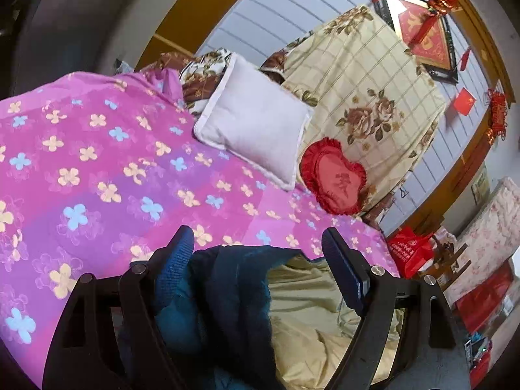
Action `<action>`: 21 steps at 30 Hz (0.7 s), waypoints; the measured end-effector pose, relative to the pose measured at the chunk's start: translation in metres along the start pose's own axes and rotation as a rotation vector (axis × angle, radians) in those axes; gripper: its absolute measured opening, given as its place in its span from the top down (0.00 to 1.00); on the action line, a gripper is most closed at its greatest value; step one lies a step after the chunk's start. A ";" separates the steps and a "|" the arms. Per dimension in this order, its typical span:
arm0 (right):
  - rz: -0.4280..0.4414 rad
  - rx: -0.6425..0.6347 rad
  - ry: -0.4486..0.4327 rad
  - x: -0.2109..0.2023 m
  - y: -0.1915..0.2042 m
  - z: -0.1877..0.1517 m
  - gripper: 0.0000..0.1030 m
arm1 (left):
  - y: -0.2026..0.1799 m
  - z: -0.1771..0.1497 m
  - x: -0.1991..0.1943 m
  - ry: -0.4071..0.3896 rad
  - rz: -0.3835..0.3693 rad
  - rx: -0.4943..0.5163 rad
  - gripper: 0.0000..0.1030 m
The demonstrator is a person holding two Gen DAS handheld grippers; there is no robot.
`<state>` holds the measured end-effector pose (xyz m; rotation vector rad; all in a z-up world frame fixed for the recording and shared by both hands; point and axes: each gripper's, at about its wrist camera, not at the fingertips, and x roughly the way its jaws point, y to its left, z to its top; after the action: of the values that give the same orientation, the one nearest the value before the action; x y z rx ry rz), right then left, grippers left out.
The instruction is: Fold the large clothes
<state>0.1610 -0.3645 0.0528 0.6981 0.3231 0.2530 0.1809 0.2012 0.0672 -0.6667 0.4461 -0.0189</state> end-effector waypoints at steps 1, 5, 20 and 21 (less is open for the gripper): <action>0.002 -0.016 -0.010 -0.003 0.002 0.000 0.28 | -0.002 0.000 -0.003 -0.007 -0.007 0.003 0.21; 0.055 -0.155 0.026 -0.016 0.040 -0.012 0.28 | -0.016 -0.009 -0.008 -0.006 -0.019 0.064 0.21; -0.261 -0.347 0.390 0.054 0.056 -0.069 0.28 | -0.073 -0.057 -0.022 0.056 -0.119 0.292 0.21; -0.245 -0.311 0.394 0.066 0.054 -0.061 0.28 | -0.075 -0.058 -0.022 0.057 -0.126 0.300 0.21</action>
<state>0.1922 -0.2671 0.0312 0.2927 0.7234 0.2005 0.1471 0.1109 0.0806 -0.3986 0.4445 -0.2208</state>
